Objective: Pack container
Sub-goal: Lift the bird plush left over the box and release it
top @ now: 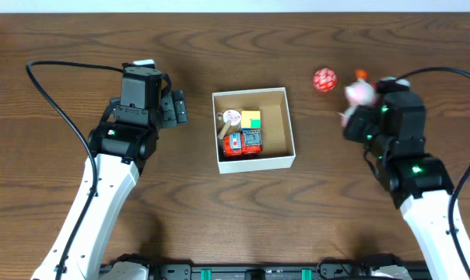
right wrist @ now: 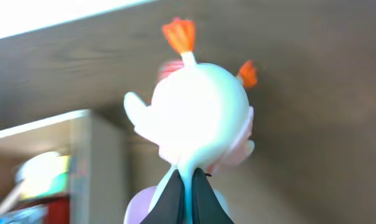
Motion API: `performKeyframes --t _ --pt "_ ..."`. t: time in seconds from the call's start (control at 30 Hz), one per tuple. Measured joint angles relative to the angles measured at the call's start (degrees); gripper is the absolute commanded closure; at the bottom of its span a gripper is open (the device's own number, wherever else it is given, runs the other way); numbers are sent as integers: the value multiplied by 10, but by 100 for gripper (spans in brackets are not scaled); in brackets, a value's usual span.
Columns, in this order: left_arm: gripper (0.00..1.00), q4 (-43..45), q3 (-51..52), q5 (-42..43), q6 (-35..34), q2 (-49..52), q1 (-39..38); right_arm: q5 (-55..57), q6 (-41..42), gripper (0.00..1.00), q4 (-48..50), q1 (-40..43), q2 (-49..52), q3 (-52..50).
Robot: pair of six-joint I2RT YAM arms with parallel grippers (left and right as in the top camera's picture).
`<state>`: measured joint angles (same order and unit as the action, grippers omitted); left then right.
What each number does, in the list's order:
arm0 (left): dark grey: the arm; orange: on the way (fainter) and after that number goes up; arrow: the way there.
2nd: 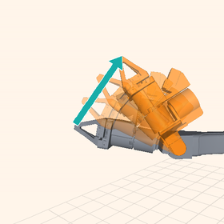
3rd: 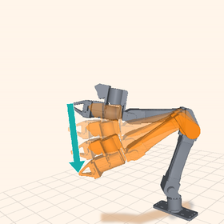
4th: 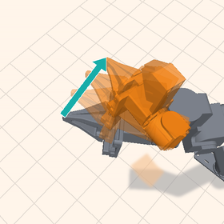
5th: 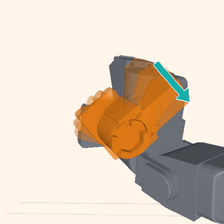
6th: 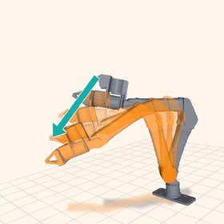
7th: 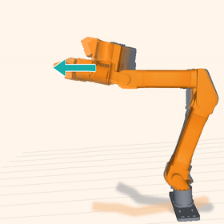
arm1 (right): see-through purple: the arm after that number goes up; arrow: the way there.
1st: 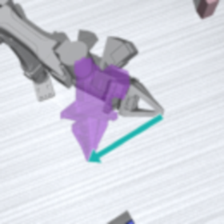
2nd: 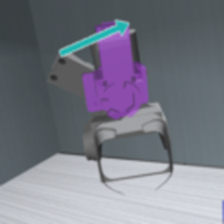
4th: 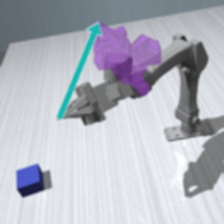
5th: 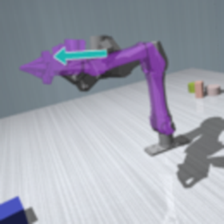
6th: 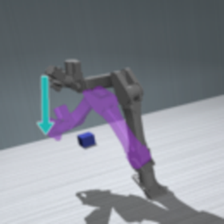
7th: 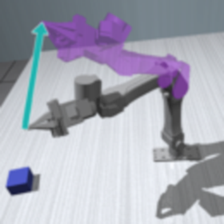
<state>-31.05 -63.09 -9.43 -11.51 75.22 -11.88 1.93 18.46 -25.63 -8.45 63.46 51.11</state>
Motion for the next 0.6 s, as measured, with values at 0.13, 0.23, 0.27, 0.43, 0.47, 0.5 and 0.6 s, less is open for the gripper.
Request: performKeyframes --t 0.13,0.23,0.27,0.43,0.47,0.5,0.6 --pt "2 0 0 0 0 0 0 -30 -26 99 19 -74 -7 12" --pt "2 0 0 0 0 0 0 -39 -35 99 38 -123 -1 13" --pt "2 0 0 0 0 0 0 -40 -37 99 45 -137 5 13" --pt "2 0 0 0 0 0 0 -48 -45 99 82 -189 61 13" --pt "2 0 0 0 0 0 0 -49 -47 99 87 -196 77 13" --pt "2 0 0 0 0 0 0 -49 -47 99 90 -200 88 13" --pt "2 0 0 0 0 0 0 -50 -49 99 94 -214 129 13"
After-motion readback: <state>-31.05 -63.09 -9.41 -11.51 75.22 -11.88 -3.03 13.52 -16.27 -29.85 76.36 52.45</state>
